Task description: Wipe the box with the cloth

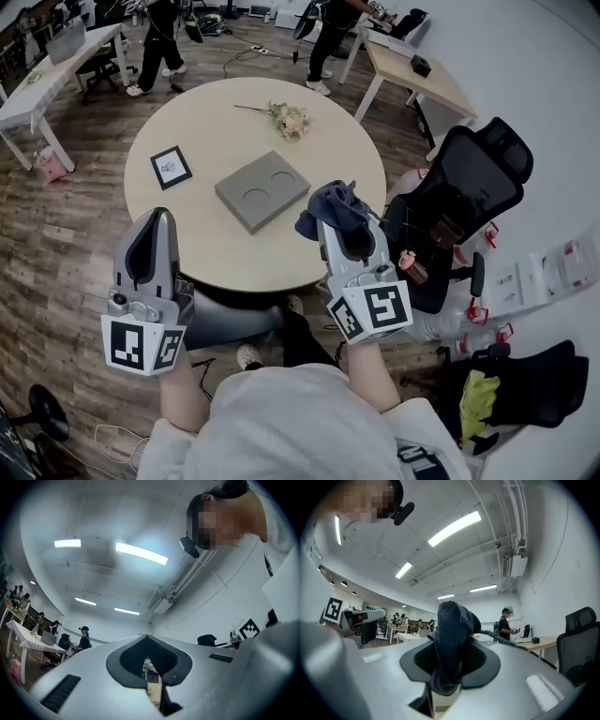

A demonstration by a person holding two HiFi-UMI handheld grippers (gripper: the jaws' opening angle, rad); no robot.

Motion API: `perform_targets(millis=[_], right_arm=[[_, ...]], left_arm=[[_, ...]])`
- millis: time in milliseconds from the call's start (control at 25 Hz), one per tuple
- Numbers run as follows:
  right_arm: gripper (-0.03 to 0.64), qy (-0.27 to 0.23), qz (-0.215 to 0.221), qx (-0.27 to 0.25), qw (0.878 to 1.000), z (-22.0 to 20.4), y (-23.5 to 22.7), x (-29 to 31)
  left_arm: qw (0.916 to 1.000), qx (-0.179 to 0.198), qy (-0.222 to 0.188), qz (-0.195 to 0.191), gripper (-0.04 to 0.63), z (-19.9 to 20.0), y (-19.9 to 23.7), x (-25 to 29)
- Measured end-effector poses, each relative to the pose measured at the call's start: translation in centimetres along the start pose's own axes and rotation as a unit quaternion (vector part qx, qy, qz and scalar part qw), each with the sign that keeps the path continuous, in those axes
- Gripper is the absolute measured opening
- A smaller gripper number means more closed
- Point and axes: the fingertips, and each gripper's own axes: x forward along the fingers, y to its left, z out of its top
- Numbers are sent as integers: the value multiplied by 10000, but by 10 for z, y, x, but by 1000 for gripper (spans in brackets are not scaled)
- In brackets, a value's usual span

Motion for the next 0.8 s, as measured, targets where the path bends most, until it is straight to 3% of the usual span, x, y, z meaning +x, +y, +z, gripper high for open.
perform_targets(millis=[360, 800], right_arm=[[103, 523, 672, 477, 9952, -37, -9, 78], [103, 1499, 1491, 897, 9733, -112, -30, 177]], left_arm=[[9983, 258, 38, 524, 2, -4, 28, 23], [9873, 542, 283, 1469, 2, -28, 50, 46]])
